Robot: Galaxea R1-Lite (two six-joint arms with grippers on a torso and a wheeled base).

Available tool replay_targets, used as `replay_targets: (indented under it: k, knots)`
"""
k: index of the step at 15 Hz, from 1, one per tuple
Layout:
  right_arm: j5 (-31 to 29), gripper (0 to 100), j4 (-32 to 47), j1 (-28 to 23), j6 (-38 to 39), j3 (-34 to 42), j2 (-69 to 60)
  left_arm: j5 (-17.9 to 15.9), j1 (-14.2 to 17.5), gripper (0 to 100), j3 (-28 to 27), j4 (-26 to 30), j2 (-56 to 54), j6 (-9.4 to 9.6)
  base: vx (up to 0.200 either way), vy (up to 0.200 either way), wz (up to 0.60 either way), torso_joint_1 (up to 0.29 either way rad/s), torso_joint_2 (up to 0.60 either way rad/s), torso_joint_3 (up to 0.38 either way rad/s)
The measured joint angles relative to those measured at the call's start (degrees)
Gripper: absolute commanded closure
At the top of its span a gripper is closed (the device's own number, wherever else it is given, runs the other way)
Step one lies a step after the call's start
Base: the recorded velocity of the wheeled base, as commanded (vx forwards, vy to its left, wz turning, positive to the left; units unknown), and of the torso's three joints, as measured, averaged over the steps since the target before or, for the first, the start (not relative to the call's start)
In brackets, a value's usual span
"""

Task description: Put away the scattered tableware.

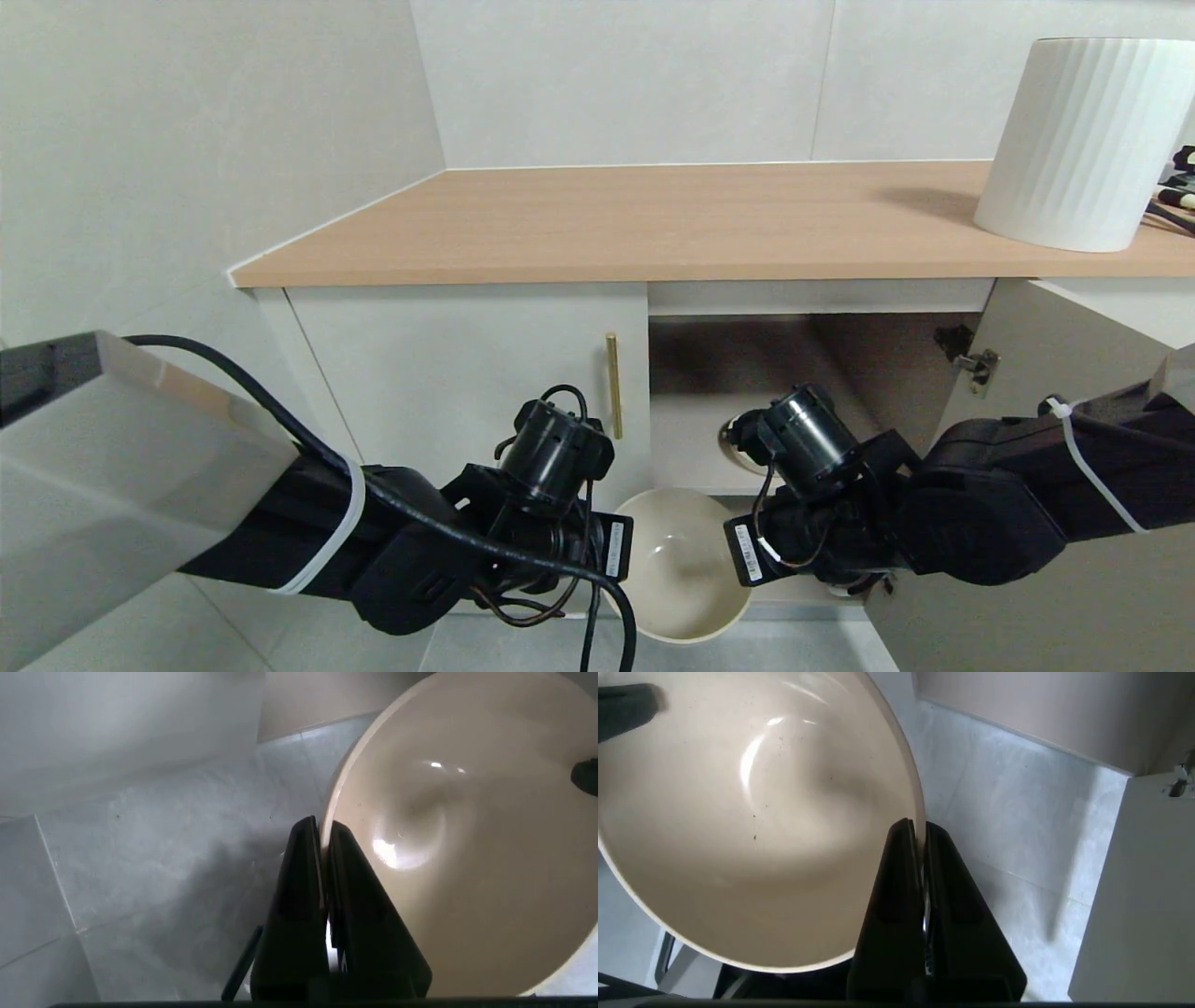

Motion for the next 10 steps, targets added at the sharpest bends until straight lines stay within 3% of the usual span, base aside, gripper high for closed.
replay_targets:
  k: [3, 4, 10]
  knots:
    - [-0.1, 100, 0.0, 0.0, 0.0, 0.0, 0.1, 0.0, 0.0, 100, 0.0, 0.0, 0.0, 0.0, 0.0, 0.0, 0.0, 0.0, 0.0, 0.0]
    - [-0.1, 100, 0.0, 0.0, 0.0, 0.0, 0.2, 0.0, 0.0, 0, 0.1, 0.0, 0.0, 0.02, 0.0, 0.0, 0.0, 0.0, 0.0, 0.0]
    - [-0.2, 100, 0.2, 0.0, -0.1, 0.1, 0.3, 0.4, 0.0, 0, 0.0, 0.0, -0.3, -0.22, 0.0, 0.0, 0.0, 0.0, 0.0, 0.0]
